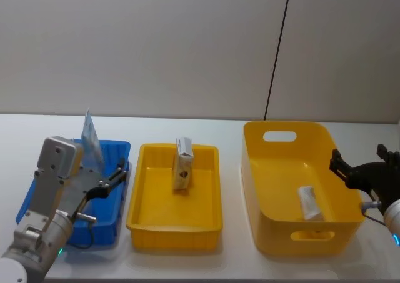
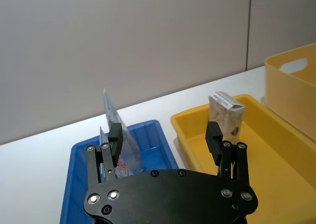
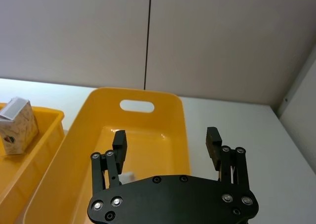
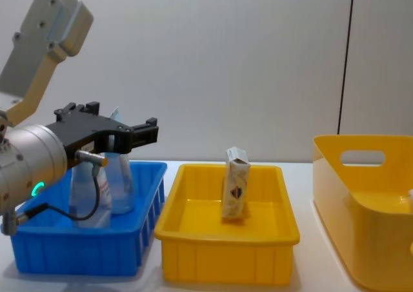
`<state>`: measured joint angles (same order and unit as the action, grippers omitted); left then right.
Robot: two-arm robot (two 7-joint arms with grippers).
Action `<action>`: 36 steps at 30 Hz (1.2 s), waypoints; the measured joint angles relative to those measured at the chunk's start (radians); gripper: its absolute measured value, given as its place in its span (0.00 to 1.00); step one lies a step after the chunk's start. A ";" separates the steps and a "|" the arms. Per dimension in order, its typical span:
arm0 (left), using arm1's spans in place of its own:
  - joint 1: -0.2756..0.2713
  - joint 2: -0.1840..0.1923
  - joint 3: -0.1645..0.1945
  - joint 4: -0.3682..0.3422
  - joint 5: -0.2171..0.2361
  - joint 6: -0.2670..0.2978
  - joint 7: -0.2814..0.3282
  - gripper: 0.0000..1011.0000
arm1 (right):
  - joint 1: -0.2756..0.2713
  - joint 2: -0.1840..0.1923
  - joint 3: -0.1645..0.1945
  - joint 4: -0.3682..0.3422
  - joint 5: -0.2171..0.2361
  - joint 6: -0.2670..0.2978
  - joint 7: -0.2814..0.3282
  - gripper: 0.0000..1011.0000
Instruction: Bimanual collaborative sorting of washing and personal care products
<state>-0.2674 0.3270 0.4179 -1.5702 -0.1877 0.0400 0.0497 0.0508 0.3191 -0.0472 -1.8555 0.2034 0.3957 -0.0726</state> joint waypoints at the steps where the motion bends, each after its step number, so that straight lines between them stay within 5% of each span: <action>1: -0.004 -0.008 -0.005 0.009 0.000 0.005 0.009 0.99 | -0.007 0.006 0.001 0.006 -0.005 -0.030 0.012 0.95; 19: -0.041 -0.085 -0.071 0.122 -0.034 0.060 0.065 0.99 | -0.040 0.057 -0.016 0.042 -0.078 -0.291 0.097 0.99; 36: -0.069 -0.127 -0.103 0.214 -0.041 0.068 0.083 0.99 | -0.043 0.068 -0.027 0.051 -0.107 -0.372 0.124 0.99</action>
<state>-0.3360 0.2002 0.3154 -1.3559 -0.2289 0.1077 0.1323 0.0079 0.3868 -0.0743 -1.8043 0.0961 0.0241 0.0510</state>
